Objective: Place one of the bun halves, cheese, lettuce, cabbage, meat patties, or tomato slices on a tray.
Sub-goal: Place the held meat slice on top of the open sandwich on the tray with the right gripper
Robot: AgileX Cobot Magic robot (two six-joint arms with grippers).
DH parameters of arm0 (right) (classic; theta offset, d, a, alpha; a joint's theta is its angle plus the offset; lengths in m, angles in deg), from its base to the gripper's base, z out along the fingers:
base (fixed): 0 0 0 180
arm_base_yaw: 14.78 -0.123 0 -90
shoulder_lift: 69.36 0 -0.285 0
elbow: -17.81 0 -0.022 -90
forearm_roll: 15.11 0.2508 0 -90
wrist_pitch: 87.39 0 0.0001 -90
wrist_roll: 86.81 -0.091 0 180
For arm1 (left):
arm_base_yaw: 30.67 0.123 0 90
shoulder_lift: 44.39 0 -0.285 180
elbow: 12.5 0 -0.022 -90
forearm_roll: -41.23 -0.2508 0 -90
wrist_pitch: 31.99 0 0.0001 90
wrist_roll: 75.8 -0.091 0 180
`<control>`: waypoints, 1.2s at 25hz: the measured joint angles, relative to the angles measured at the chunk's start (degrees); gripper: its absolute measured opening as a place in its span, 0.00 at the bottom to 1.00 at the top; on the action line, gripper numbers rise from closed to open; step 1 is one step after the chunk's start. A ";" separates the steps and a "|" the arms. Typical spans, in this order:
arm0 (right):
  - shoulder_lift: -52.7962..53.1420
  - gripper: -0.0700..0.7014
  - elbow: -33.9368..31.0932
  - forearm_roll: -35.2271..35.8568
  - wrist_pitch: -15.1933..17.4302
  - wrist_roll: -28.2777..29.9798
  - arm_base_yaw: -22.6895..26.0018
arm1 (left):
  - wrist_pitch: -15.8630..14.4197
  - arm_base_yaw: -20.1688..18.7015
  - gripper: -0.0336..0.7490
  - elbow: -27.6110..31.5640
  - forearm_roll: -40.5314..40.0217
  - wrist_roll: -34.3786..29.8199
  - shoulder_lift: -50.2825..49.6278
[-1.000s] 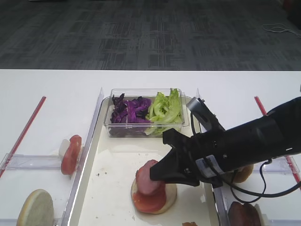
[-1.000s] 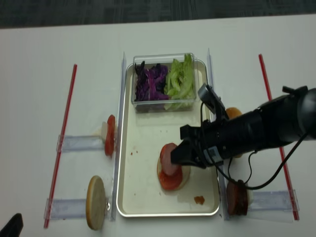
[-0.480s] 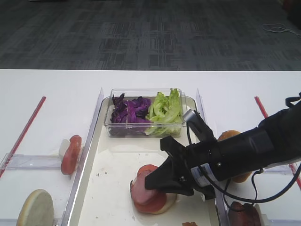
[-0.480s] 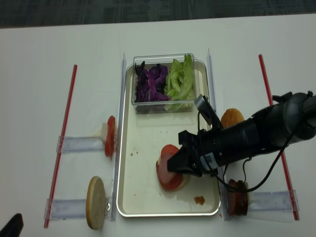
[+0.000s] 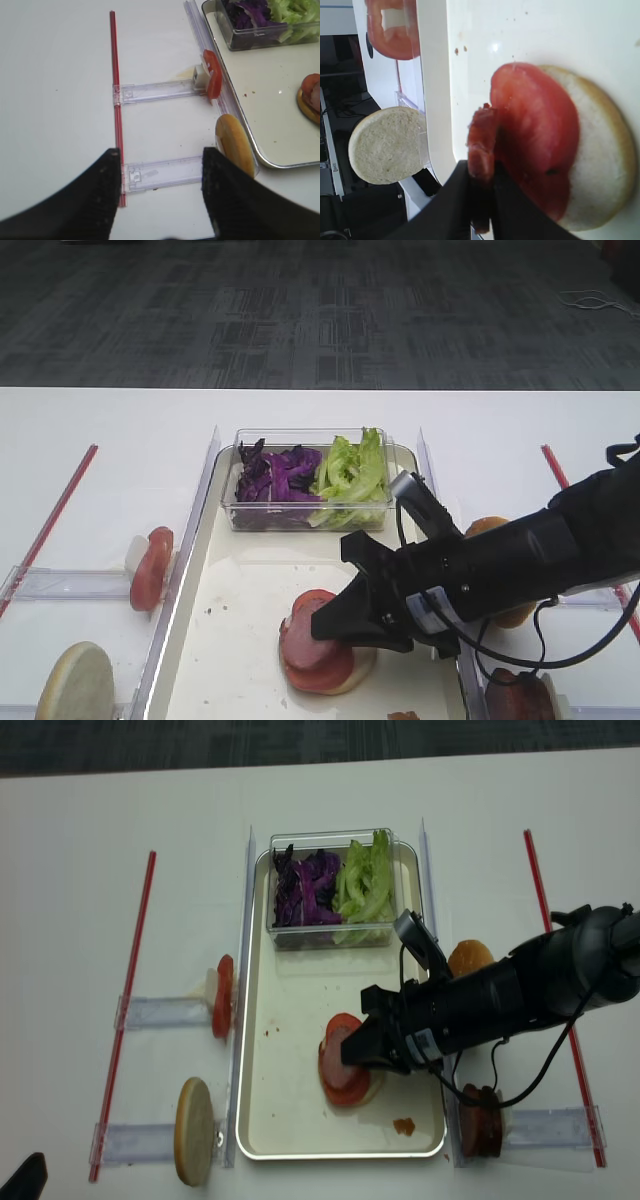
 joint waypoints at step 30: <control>0.12 0.50 1.82 -2.37 -1.57 -5.41 0.00 | 0.00 0.00 0.49 0.00 0.00 0.00 0.00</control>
